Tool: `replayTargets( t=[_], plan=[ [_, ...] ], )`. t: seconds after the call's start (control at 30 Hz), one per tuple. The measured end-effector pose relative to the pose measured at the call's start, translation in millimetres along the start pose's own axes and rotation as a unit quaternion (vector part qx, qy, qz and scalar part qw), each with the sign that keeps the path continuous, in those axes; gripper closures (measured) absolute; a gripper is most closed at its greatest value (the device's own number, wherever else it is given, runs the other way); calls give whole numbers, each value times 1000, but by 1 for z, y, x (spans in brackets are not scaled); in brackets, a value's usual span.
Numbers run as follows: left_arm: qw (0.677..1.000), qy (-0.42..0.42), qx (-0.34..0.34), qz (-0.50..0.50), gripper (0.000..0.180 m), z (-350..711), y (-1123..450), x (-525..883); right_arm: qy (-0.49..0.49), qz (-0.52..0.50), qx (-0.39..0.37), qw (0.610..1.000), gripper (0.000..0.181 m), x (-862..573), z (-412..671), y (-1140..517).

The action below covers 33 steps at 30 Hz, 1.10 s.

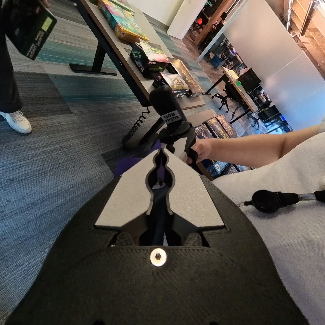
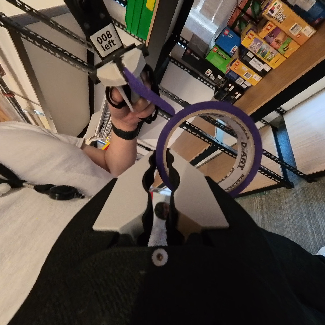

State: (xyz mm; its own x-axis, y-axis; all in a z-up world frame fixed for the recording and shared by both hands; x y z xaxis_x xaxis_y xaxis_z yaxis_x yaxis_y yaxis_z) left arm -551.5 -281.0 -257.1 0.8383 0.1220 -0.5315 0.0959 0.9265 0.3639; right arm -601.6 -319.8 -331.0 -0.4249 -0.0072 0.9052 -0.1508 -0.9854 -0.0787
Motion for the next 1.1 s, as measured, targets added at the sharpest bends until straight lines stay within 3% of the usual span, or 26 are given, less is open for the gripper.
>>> replayTargets(
  t=[0.2, 0.33, 0.43, 0.6, 0.7, 0.8, 0.93, 0.97, 1.1],
  plan=[
    [1000, -3, 17, 0, 180, 10, 7, 5, 9, 39, 3, 999, 173, 0, 11, 0],
    [995, -67, 68, 37, 180, 28, 15, 6, 12, 64, 4, 998, 173, 11, 21, -3],
    [988, -104, 103, 45, 180, 28, 13, 5, 44, 39, 9, 998, 173, 13, 17, -2],
    [988, -109, 105, -9, 180, 19, 19, -3, 67, -27, -64, 995, 174, 22, 8, -4],
    [981, -167, 87, 46, 180, 48, 75, 6, 77, -26, -88, 993, 174, 45, 39, -40],
    [969, -215, 29, 119, 180, 126, 175, 8, 157, -14, -34, 987, 174, 88, 118, -114],
    [904, -285, 67, 313, 180, 235, 294, 47, 262, 5, 24, 965, 173, 136, 262, -223],
    [894, -288, 54, 339, 180, 261, 315, 57, 262, 26, 33, 964, 173, 139, 294, -248],
    [908, -192, 42, 371, 180, 327, 371, 107, 175, 148, 3, 973, 174, 138, 395, -327]
  ],
)
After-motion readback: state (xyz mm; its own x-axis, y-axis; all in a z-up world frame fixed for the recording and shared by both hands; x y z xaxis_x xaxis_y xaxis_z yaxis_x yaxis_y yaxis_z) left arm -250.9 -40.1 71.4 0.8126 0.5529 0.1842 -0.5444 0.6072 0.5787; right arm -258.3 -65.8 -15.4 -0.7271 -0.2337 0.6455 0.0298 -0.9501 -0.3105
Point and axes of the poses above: each gripper's, where its closed fingertips meet, y back along the fingers, z out of its top, x = y × z across the jaws, the point moved 3 cm from there along y, back along the fingers, and after that the axes turned 3 degrees about -y, right-handed, at the moved point
